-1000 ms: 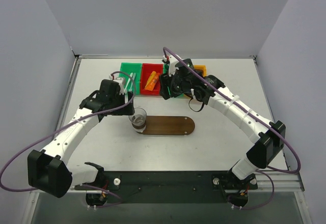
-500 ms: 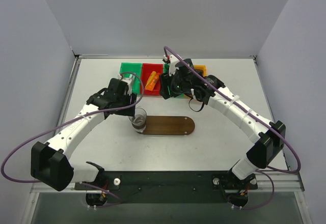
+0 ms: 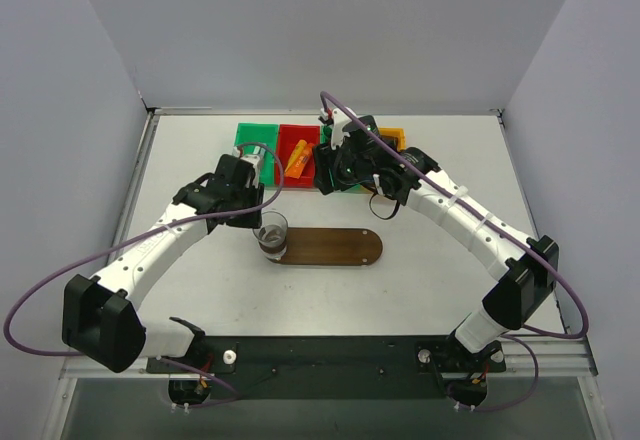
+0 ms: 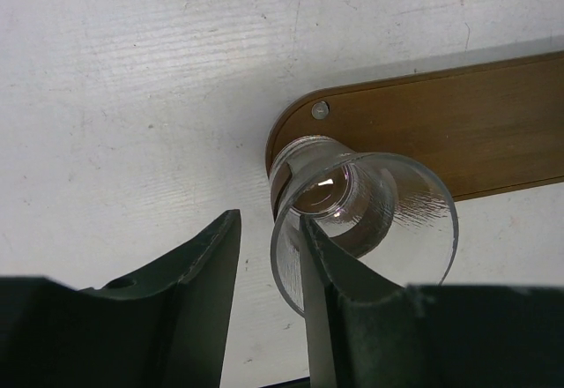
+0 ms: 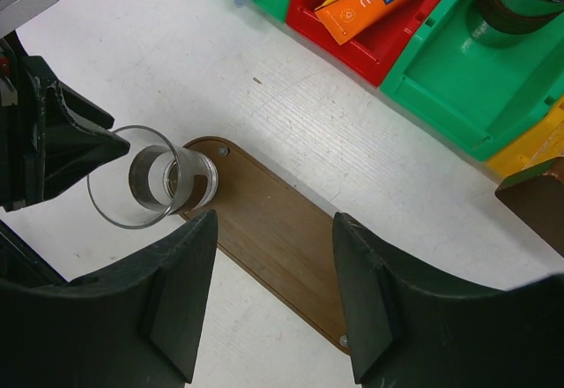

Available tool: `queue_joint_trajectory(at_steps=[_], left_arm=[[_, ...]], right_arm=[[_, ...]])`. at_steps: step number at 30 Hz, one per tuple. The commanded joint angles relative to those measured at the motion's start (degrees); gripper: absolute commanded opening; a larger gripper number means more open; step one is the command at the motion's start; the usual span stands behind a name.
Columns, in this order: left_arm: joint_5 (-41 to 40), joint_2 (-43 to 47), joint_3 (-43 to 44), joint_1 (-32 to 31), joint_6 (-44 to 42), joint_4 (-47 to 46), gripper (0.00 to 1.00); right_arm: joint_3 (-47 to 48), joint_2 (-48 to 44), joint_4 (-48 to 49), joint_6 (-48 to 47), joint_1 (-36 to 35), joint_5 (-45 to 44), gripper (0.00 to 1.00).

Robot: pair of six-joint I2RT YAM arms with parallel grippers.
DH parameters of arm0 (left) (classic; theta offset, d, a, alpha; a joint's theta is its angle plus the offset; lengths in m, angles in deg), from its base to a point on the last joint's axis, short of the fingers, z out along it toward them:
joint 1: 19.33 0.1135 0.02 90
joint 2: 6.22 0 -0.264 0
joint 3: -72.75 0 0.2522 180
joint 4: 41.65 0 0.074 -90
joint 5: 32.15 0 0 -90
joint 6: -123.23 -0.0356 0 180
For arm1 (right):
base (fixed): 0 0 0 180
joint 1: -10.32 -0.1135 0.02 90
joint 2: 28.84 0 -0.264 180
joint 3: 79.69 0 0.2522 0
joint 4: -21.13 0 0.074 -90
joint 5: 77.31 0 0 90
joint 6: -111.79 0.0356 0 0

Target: Prepare toiletry sets of a toothbrush and toothpaste on the tray

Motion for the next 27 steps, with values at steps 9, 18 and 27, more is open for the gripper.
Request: queue_joint_trajectory(at_steps=[9, 18, 27], left_arm=[[0.1, 0.3, -0.7, -0.2, 2.3, -0.5, 0.34], [-1.5, 1.3, -0.9, -0.2, 3.2, -0.8, 0.22], [-3.5, 1.7, -1.5, -0.2, 4.6, -0.2, 0.04]], right_arm=[[0.1, -0.2, 1.3, 0.1, -0.4, -1.9, 0.5], [0.8, 0.7, 1.1, -0.5, -0.4, -1.2, 0.49], [1.6, 1.6, 0.5, -1.4, -0.4, -1.1, 0.49]])
